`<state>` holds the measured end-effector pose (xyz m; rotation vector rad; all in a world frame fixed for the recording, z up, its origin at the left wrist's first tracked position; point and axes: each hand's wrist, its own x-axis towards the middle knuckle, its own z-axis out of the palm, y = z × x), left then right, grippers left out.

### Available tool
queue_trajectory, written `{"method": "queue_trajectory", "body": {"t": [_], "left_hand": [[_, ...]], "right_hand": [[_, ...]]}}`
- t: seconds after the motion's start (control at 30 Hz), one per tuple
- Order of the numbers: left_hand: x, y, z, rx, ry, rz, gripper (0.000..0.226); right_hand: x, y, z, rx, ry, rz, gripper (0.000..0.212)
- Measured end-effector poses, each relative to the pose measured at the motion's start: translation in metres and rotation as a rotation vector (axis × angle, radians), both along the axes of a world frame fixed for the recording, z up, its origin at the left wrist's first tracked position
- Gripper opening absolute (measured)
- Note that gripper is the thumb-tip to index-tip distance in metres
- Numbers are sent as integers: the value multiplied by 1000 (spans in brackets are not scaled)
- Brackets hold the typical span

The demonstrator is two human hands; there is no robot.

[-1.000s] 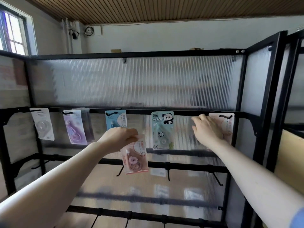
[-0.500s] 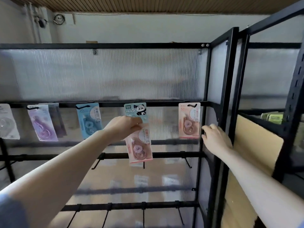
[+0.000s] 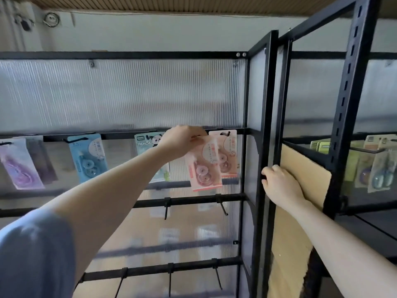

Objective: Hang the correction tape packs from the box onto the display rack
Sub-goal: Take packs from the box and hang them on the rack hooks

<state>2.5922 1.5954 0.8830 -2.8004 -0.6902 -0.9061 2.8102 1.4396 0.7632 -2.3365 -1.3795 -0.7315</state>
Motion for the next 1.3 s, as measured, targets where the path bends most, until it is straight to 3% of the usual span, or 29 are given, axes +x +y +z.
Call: {"method": "queue_trajectory", "body": {"t": [0.3,0.6,1.07,1.3], "left_hand": [[50,-18,19,-81,-100,-53,23],[85,-10,10,-73,-71,-19,21],[89,4,7,-88,-100,-94,25],[91,5,11,-215,-110,-167,26]], "right_hand": [[6,-4,-5,-46,-100,47,18],[10,-2,-11,-74,-150,50,13],[11,0,-15,-109,-250,-14,17],[10,0,-15,-123,-248,-21,21]]}}
